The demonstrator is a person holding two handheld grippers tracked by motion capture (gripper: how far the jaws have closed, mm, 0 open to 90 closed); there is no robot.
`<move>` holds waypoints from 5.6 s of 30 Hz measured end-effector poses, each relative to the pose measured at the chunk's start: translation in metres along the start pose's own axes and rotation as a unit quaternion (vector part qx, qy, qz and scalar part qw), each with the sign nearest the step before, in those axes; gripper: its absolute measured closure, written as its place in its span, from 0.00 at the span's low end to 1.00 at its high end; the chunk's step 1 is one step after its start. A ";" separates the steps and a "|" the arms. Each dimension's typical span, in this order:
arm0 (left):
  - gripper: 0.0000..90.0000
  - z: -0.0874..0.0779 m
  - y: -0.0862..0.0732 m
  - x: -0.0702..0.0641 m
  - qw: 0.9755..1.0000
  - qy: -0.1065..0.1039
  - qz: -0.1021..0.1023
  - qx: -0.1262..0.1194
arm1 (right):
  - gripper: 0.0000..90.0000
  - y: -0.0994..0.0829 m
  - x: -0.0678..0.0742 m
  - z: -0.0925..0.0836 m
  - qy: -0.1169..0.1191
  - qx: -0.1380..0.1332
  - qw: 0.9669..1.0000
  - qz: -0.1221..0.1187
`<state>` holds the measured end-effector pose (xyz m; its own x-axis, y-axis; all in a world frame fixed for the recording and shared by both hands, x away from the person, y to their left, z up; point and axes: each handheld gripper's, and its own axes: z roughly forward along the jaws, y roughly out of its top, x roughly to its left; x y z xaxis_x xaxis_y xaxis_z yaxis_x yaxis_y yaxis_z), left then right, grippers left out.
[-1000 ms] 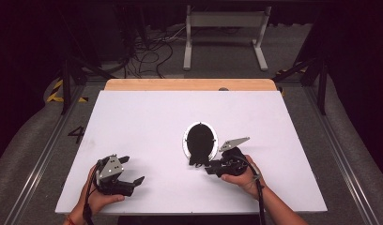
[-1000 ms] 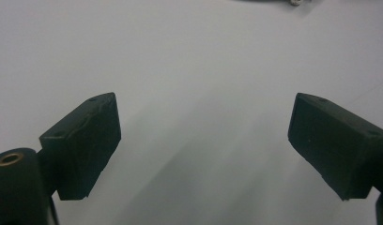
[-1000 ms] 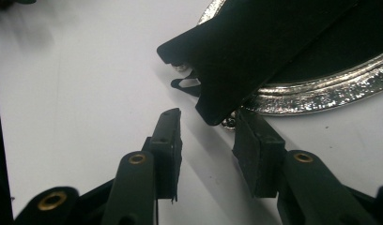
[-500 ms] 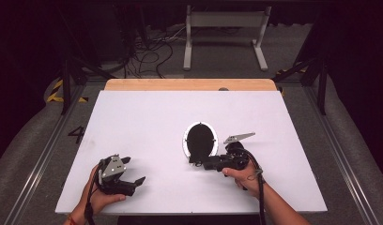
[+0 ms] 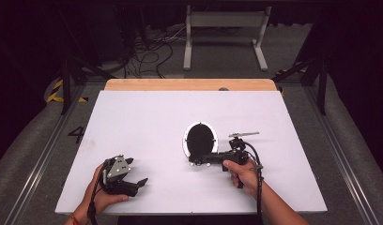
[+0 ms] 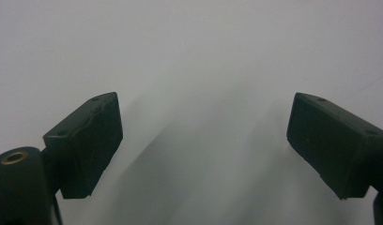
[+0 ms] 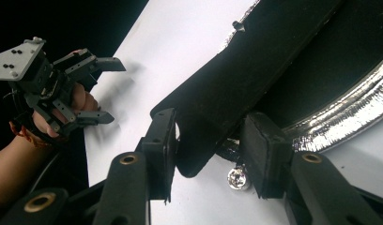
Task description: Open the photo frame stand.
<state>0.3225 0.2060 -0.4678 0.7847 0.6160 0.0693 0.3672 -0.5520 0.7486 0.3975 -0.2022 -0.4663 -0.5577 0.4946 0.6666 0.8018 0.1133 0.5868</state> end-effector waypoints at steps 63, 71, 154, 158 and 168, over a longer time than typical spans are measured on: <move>0.23 0.120 0.108 0.018 0.987 -0.155 -0.035 -0.014 | 0.65 -0.005 0.023 0.004 -0.038 -0.010 0.978 -0.207; 0.30 0.119 0.109 0.018 0.985 -0.170 -0.020 -0.017 | 0.65 -0.006 0.023 0.003 -0.038 -0.010 0.973 -0.225; 0.82 0.067 0.109 -0.002 0.984 -0.091 0.054 -0.143 | 0.88 -0.008 0.030 0.003 -0.053 -0.001 0.967 -0.250; 0.84 0.065 0.106 -0.003 0.983 -0.098 0.058 -0.142 | 0.88 -0.008 0.030 0.002 -0.056 0.005 0.967 -0.250; 0.71 0.073 0.104 0.001 0.983 -0.107 0.056 -0.135 | 0.90 -0.010 0.032 0.002 -0.048 0.009 0.966 -0.252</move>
<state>0.3976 0.1079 -0.4386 0.9103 0.4116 0.0432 0.1487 -0.4227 0.8940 0.3722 -0.1861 -0.4520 -0.8572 0.4494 0.2515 0.4370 0.3760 0.8171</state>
